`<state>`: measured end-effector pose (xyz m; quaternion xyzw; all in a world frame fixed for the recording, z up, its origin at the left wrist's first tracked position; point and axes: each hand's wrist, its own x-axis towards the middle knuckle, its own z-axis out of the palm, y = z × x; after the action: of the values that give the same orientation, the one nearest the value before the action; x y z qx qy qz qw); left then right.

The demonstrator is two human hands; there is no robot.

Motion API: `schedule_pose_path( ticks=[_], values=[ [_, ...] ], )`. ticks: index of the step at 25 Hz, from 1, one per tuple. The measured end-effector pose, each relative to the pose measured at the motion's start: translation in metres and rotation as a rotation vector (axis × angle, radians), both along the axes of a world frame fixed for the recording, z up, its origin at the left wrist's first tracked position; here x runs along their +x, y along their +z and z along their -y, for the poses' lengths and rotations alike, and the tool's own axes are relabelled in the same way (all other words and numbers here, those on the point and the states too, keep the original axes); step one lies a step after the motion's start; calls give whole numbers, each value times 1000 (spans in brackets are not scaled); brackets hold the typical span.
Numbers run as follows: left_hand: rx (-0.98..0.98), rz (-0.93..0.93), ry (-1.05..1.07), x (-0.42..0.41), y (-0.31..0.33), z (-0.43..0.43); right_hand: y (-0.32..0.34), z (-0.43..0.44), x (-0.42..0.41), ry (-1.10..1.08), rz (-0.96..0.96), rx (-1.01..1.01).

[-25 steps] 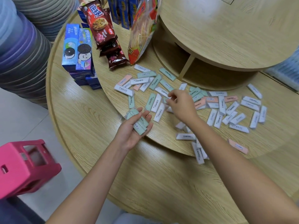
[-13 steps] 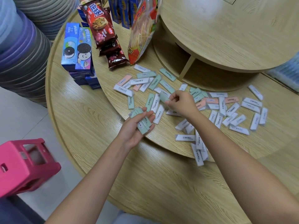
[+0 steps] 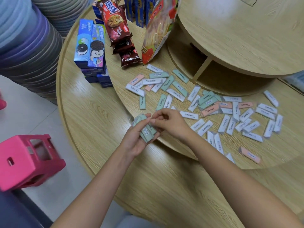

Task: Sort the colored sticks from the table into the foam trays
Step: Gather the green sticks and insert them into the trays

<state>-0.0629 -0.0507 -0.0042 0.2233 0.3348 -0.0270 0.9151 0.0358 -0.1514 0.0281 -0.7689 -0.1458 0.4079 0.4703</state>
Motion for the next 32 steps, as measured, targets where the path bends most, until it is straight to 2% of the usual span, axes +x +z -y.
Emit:
schedule_pose_path(
  ticks=[4, 7, 11, 15, 19, 21, 23, 28, 30, 32],
  values=[
    [15, -90, 47, -12, -5, -16, -13, -22, 43, 51, 461, -286],
    [43, -111, 36, -18, -7, -24, -30, -35, 57, 182, 625, -442],
    [54, -109, 35, -21, -8, -35, -32, -37, 61, 376, 736, -464],
    [52, -110, 25, -18, -9, -40, -26, -28, 74, 562, 874, -353],
    [40, -121, 27, -15, -9, -40, -30, -28, 84, 655, 803, -423],
    [29, -120, 33, -14, -8, -39, -31, -30, 86, 616, 727, -446],
    [10, -108, 41, -11, -7, -38, -21, -33, 82, 507, 611, -383],
    [-13, 6, 57, -3, -3, -32, 2, -47, 20, 95, 267, -54],
    [-37, 46, 94, -1, -1, -29, -4, -50, -5, -10, 251, -41],
    [-77, 41, 158, -2, -2, -29, -12, -50, -16, -28, 313, -76]
  ],
)
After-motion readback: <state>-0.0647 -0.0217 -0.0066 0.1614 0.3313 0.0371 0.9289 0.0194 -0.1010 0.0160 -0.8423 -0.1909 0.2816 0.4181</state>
